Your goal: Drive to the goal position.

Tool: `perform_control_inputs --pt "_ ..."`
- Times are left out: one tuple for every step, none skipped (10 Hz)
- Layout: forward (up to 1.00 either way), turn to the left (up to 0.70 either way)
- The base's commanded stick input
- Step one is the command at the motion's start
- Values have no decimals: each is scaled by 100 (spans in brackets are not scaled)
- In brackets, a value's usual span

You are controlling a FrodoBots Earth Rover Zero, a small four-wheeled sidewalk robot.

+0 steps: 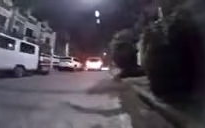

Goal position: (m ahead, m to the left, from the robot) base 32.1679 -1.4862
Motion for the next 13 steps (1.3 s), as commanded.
perform_control_inputs --pt "70 0" --pt "70 0" --pt "70 0" --pt "70 -17" --pt "70 -35" --pt "70 -16" --pt "70 0" --pt "70 0" --pt "70 0" --pt "70 0" --pt "70 0" --pt "70 0" --pt "70 0"
